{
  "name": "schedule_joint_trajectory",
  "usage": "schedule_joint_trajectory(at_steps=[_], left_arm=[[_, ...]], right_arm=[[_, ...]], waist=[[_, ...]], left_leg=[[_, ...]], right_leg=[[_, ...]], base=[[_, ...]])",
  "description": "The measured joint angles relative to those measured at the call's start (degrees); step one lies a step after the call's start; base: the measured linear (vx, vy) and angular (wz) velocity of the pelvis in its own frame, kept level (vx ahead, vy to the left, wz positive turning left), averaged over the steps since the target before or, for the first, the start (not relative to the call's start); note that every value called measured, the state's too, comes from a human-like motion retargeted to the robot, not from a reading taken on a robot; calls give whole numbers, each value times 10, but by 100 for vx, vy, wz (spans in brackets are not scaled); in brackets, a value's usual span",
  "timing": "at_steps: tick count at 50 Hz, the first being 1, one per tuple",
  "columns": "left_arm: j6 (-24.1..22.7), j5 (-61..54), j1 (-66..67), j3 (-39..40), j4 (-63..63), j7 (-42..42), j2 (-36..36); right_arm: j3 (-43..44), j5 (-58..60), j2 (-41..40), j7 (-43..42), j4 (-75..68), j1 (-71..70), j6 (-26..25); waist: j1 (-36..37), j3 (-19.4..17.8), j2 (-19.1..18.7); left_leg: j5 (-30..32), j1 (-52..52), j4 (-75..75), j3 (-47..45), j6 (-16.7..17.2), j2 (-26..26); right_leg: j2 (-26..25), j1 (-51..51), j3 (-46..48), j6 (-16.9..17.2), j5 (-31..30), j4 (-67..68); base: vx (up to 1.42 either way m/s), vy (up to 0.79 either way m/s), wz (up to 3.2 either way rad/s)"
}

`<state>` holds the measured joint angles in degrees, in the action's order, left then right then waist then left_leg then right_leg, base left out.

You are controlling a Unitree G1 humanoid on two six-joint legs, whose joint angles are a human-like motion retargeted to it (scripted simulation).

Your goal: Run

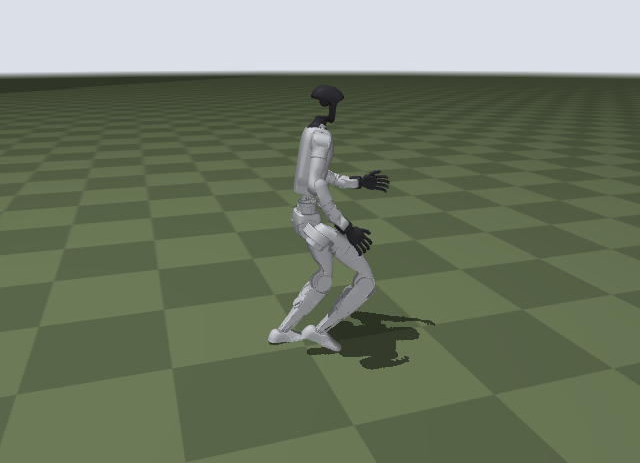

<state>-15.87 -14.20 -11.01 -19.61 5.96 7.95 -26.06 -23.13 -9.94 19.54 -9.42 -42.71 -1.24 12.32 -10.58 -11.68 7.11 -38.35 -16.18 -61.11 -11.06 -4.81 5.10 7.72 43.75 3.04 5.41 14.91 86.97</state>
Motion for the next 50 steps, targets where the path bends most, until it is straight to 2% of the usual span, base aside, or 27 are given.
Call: schedule_joint_trajectory(at_steps=[4,8,13,15,18,19,20,22,25,28,31,35,38,41,45,48,50], left_arm=[[-4,4,23,-7,-10,-10,-8],[-5,28,92,-8,-19,-24,-5],[-9,80,176,14,-40,-20,-14],[-11,106,196,31,-51,-16,-20],[-22,144,208,58,-70,-11,-27],[-26,156,208,65,-76,-11,-27],[-29,166,207,71,-80,-11,-25],[-32,174,199,67,-87,-14,-18],[-28,173,185,39,-92,-19,-1],[-25,160,154,7,-100,4,13],[-26,143,101,-11,-116,36,9],[-27,129,9,-25,-144,76,-2],[-32,132,-21,-30,-157,86,1],[-37,140,11,-30,-157,77,3],[-37,168,94,-28,-137,56,-8],[-32,194,149,-15,-121,46,-23],[-32,208,174,9,-115,41,-38]], right_arm=[[14,-9,-3,3,-4,-15,-3],[4,-9,-5,17,-5,-39,-3],[-23,6,17,23,59,-88,16],[-29,20,36,16,102,-118,25],[-27,39,68,-2,173,-169,38],[-25,43,75,-9,195,-181,41],[-23,48,79,-17,216,-191,44],[-20,50,78,-24,259,-182,48],[-31,49,59,-13,289,-125,50],[-40,39,37,-7,293,-54,50],[-28,11,23,-10,292,12,46],[14,-30,7,-23,290,78,45],[33,-56,-7,-22,288,93,45],[23,-76,-8,-8,295,72,46],[-12,-90,7,7,324,15,57],[-28,-72,34,1,367,-43,67],[-27,-47,59,-8,394,-92,74]], waist=[[14,-5,12],[54,5,28],[120,17,30],[144,16,23],[168,2,9],[171,-4,4],[173,-10,0],[167,-11,-5],[142,-6,-5],[100,-7,-6],[48,-14,-3],[-4,-38,7],[-5,-47,13],[19,-36,20],[78,-13,31],[133,-3,35],[164,-6,32]], left_leg=[[-21,-11,-17,-18,-18,2],[37,-46,-49,-37,-16,-5],[128,-125,-121,-53,2,-52],[139,-162,-157,-54,6,-75],[138,-210,-214,-48,13,-106],[140,-220,-228,-46,16,-113],[143,-228,-241,-43,19,-120],[158,-220,-250,-42,26,-121],[205,-170,-236,-35,42,-95],[212,-86,-193,-19,53,-54],[161,11,-99,-6,46,-20],[32,119,37,3,12,19],[9,136,61,8,-1,32],[66,92,24,6,12,29],[174,-36,-108,-1,48,9],[184,-130,-220,-16,45,-24],[160,-187,-282,-21,32,-55]], right_leg=[[21,-24,-3,-14,34,62],[21,-114,1,-17,61,40],[-25,-218,9,-3,96,-101],[-49,-242,8,-6,132,-155],[-75,-250,0,-29,203,-187],[-80,-245,-1,-34,207,-186],[-83,-239,-2,-38,202,-182],[-92,-218,-12,-26,152,-174],[-108,-167,-39,24,13,-131],[-101,-99,-42,49,-92,-44],[-80,-27,-43,47,-141,31],[-51,55,-58,48,-165,104],[-41,68,-59,45,-165,137],[-32,30,-48,29,-140,144],[-31,-79,-17,11,-73,89],[-46,-172,-10,11,20,2],[-64,-225,-11,-1,117,-64]], base=[[-11,0,-76],[-11,-5,-81],[-14,-7,-98],[-19,-6,-115],[-23,-5,-115],[-24,-4,-110],[-24,-3,-99],[-22,-2,-81],[-20,0,-71],[-14,3,-79],[-9,6,-55],[-7,7,-32],[-8,2,-35],[-9,-4,-52],[-9,-8,-67],[-7,-6,-74],[-6,-4,-74]])
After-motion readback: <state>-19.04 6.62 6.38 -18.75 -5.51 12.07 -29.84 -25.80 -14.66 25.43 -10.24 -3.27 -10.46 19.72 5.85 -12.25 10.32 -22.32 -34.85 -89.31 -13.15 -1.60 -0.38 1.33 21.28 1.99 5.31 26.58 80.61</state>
